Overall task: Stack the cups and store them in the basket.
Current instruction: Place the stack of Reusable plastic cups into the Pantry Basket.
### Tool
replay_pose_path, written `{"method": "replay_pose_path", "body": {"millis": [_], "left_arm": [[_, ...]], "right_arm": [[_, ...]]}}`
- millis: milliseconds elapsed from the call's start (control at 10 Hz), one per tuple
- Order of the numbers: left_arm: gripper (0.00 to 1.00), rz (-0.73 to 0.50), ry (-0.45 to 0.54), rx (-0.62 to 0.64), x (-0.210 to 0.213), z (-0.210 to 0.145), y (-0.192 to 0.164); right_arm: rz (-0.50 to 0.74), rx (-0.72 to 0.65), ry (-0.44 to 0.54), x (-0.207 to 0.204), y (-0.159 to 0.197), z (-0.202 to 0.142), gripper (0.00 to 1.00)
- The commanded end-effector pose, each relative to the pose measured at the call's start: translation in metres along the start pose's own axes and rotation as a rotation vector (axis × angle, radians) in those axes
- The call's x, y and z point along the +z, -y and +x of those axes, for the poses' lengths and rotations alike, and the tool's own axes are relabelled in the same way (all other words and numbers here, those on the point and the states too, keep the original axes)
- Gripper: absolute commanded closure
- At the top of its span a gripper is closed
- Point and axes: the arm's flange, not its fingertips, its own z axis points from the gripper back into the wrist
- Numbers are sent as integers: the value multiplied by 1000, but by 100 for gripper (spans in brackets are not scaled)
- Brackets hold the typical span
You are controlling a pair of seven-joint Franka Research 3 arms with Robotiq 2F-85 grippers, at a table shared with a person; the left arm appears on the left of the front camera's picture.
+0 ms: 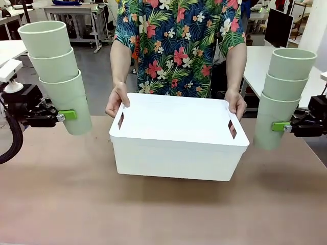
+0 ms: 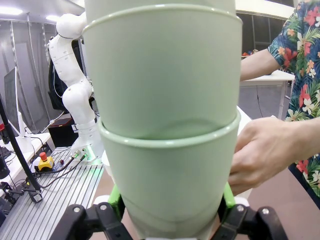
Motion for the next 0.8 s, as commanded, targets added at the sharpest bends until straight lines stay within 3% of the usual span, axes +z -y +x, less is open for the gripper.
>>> {"method": "replay_pose_path", "body": {"millis": [0,600,700], "left_arm": [[16,-2,6,-10,0,3,0],[16,-2,6,-10,0,3,0],[16,-2,6,-10,0,3,0]], "right_arm": [[-1,12,-1,0,1,5,13],[0,0,0,0,0,0,13],[-23,5,2,0,-8,18,13]]}}
